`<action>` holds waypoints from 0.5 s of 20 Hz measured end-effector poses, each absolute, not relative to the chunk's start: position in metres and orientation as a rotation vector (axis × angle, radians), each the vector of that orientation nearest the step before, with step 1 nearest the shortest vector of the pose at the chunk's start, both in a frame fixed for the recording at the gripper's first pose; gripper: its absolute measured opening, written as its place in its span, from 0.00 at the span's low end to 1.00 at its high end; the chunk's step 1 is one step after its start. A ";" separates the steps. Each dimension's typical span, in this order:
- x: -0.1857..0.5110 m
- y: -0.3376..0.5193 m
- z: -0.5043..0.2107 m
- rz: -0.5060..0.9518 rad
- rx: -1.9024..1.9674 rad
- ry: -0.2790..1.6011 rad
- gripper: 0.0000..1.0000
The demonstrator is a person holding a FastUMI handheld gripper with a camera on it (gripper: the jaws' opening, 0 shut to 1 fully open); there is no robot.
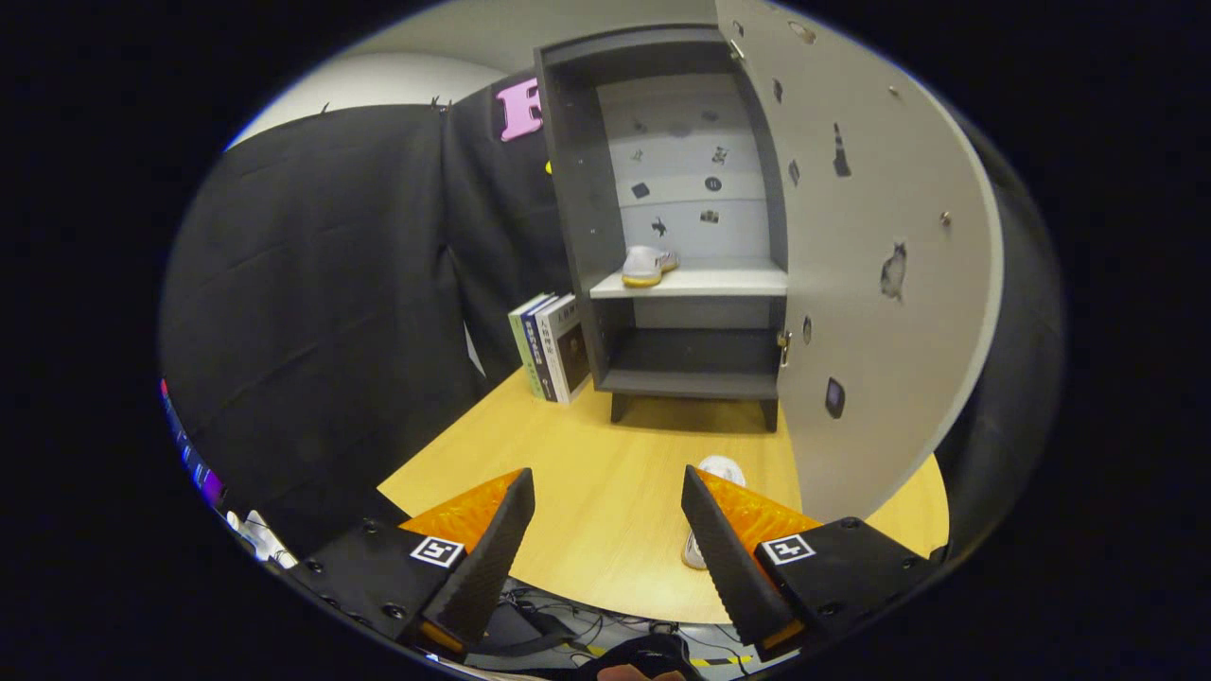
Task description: Open the shoe cabinet door, grab the shoes and put them into the shoe cabinet, then close the shoe cabinet door.
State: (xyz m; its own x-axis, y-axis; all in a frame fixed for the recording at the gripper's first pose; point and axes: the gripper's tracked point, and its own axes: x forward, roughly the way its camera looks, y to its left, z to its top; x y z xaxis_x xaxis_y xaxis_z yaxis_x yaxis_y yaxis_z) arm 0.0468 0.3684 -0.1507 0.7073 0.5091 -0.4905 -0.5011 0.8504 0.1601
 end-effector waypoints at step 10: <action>0.110 0.361 -0.337 0.456 -0.085 0.922 0.98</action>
